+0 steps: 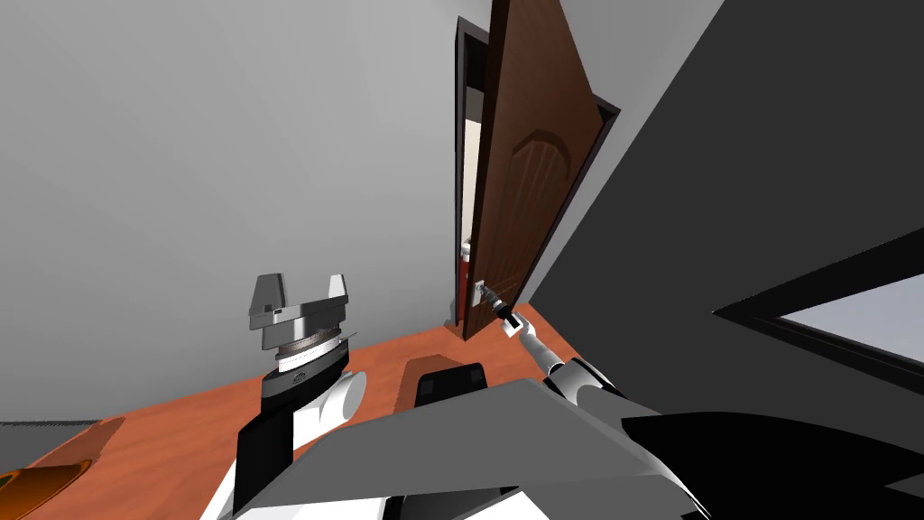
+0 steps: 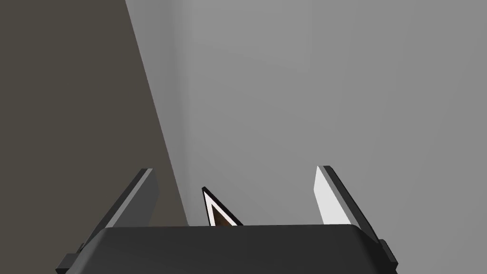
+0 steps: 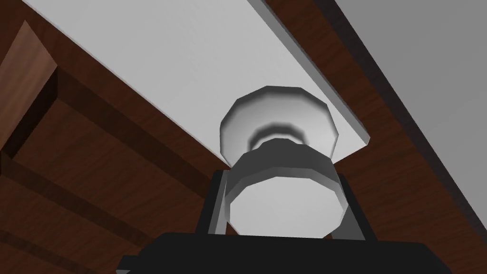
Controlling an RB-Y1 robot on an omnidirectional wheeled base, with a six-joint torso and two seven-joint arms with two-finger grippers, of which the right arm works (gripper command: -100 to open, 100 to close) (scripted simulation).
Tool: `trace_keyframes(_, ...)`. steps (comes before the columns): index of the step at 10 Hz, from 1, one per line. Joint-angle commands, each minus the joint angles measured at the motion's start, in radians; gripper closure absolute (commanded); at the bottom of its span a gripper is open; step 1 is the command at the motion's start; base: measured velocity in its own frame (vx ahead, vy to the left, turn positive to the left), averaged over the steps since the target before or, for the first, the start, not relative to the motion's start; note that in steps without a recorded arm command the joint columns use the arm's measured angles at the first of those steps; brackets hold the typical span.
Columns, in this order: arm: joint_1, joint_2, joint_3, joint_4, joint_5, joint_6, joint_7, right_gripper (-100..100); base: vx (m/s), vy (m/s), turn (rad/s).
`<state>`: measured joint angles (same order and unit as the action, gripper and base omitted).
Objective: Pull the door open
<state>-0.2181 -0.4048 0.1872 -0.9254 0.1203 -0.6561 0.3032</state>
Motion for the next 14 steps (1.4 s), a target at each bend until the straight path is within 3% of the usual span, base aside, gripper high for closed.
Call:
trace_keyframes(1, -0.003, 0.003, -0.005, -0.007, -0.037, 0.004, -0.05, 100, -0.095, -0.097, 0.158)
trace_keyframes(3, -0.004, 0.006, -0.007, -0.006, -0.059, 0.009, -0.084, 100, -0.062, -0.068, 0.133)
trace_keyframes(6, -0.007, 0.015, -0.013, -0.005, -0.127, 0.022, -0.17, 100, -0.055, -0.054, 0.143)
trace_keyframes(7, -0.007, 0.015, -0.013, -0.005, -0.127, 0.022, -0.176, 100, -0.056, -0.054, 0.062)
trace_keyframes(10, -0.011, 0.025, -0.019, -0.004, -0.198, 0.036, -0.265, 100, -0.072, -0.057, 0.153)
trace_keyframes(11, -0.011, 0.025, -0.019, -0.004, -0.198, 0.036, -0.274, 100, -0.059, -0.056, 0.074)
trace_keyframes(13, -0.013, 0.031, -0.023, -0.003, -0.246, 0.046, -0.335, 100, -0.052, -0.057, 0.133)
trace_keyframes(14, -0.013, 0.031, -0.023, -0.003, -0.246, 0.046, -0.34, 100, -0.048, -0.05, 0.074)
